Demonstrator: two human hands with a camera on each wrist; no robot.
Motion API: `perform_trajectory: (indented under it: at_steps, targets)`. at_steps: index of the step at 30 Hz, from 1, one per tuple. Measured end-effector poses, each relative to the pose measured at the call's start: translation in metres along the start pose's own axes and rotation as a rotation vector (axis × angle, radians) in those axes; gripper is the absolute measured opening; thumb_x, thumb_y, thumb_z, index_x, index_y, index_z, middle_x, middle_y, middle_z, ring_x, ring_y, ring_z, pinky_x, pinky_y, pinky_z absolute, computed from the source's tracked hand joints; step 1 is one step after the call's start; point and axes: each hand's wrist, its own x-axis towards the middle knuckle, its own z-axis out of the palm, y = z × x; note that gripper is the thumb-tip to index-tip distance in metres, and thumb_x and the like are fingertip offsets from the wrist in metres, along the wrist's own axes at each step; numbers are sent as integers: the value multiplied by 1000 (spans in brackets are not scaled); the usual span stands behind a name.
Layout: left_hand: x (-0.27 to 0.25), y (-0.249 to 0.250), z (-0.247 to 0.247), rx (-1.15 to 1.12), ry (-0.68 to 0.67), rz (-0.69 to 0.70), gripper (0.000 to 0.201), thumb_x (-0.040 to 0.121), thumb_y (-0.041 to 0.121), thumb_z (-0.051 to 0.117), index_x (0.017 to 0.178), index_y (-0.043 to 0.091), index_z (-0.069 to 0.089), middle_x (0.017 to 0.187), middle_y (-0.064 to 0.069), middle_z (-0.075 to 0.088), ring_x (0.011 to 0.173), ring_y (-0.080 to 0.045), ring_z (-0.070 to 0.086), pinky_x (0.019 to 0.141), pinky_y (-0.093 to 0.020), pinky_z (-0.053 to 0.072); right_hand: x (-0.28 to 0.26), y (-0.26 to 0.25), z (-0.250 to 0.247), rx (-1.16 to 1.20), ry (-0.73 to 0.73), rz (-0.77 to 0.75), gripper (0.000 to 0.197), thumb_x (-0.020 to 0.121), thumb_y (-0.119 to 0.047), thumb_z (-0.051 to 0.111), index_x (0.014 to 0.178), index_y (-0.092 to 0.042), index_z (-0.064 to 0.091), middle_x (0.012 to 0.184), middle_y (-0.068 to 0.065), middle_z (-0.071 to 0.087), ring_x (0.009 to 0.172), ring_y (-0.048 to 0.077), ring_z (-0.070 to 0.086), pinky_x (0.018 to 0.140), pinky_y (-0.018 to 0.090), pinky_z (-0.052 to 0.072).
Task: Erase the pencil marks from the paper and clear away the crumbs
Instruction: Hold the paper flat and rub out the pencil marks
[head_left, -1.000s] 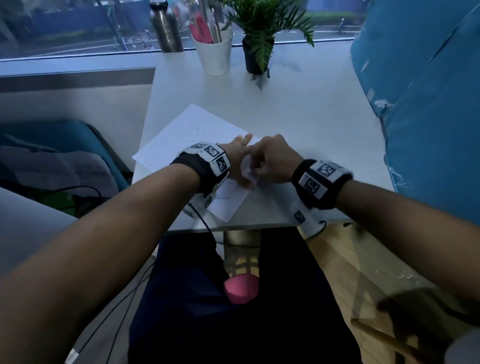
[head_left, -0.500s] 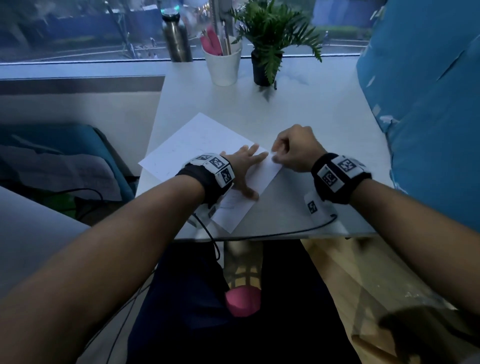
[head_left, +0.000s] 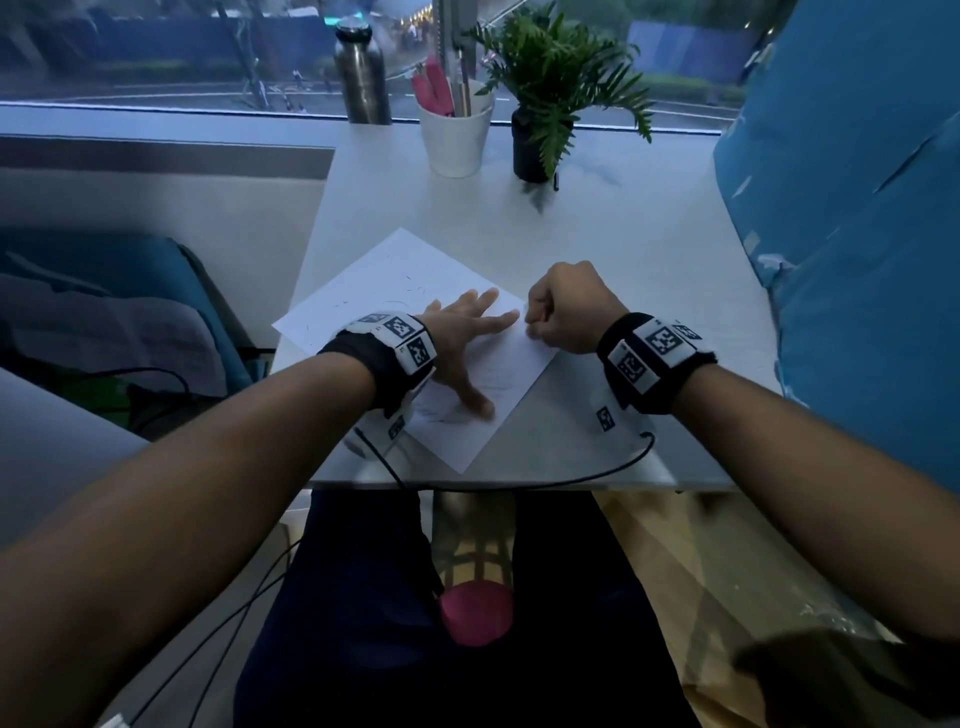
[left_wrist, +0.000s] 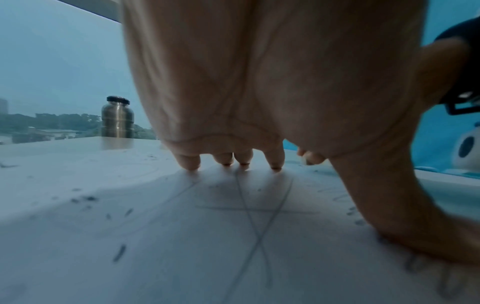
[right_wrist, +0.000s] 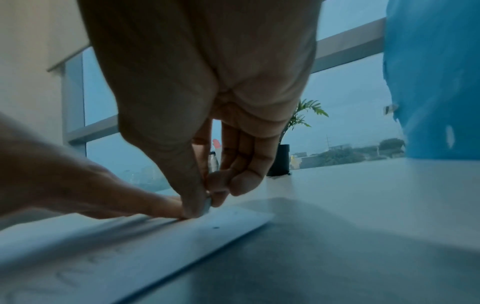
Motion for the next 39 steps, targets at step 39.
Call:
perform_trajectory:
  at_steps: [39]
  targets:
    - [1,2,-2,72,-57,-38,143,51,71,82,153,39,-15,161,5,-25,148,-18,-20,117,-57,-6,8,-11,4,51,94,-43,10,70,-8,66,62,-3,70,60,8,66,62,24,61,63,27,43]
